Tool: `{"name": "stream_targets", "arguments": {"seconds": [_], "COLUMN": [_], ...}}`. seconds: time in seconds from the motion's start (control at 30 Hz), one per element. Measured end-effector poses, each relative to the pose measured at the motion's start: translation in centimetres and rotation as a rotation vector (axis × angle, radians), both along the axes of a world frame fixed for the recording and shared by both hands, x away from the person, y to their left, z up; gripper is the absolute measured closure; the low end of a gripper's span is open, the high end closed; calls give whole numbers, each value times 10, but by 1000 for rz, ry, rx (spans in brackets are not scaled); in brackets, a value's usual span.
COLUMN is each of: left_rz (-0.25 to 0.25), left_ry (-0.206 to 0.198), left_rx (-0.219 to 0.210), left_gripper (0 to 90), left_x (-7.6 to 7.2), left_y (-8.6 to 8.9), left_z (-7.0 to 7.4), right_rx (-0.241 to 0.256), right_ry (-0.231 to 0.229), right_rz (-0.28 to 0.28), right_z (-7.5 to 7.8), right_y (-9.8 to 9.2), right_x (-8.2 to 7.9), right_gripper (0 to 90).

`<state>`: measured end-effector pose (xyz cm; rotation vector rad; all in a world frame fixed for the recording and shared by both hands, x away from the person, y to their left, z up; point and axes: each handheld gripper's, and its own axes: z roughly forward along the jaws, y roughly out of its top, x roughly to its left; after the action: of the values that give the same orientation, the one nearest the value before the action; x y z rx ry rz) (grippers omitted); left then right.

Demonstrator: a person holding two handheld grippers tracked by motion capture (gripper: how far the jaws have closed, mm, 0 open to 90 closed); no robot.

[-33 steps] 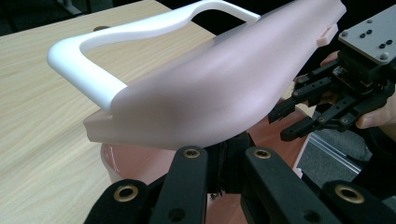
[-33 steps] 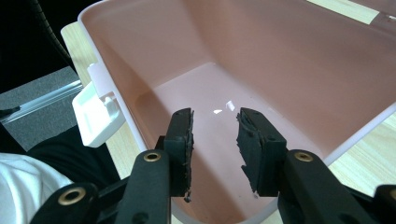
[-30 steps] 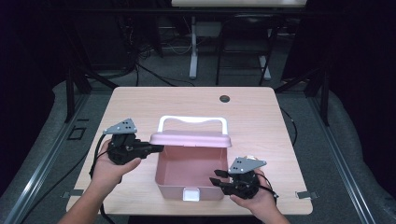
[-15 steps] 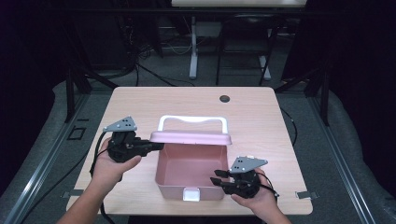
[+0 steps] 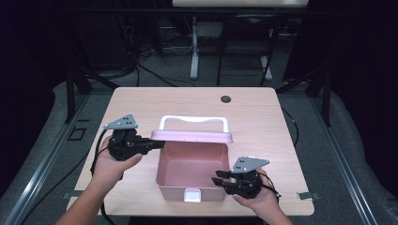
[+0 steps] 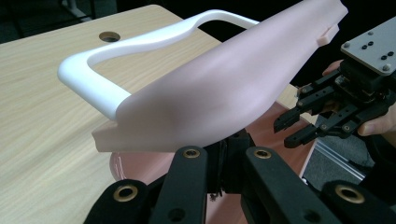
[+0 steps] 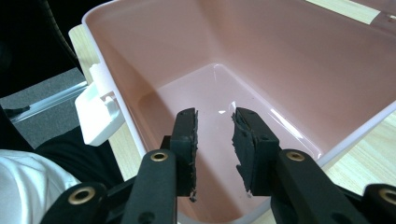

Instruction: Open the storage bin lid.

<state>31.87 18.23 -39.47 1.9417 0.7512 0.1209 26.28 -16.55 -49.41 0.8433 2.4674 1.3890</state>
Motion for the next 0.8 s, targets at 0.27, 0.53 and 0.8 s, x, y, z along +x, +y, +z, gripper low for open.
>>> {"name": "stream_targets", "arguments": {"seconds": [0.27, 0.53, 0.8], "left_rz": [8, 22, 35], "left_ry": [-5, -20, -21], "left_rx": [1, -3, -6], "left_gripper": [896, 898, 899], "left_x": [5, 11, 16], "left_y": [0, -2, -2], "left_z": [4, 7, 9], "right_rx": [12, 23, 32], "right_ry": [4, -2, -3], "right_rz": [-4, -5, -7], "right_z": [0, -1, -2], "right_y": [-1, -1, -2], "right_x": [0, -1, -1], "right_gripper": [684, 676, 675]}}
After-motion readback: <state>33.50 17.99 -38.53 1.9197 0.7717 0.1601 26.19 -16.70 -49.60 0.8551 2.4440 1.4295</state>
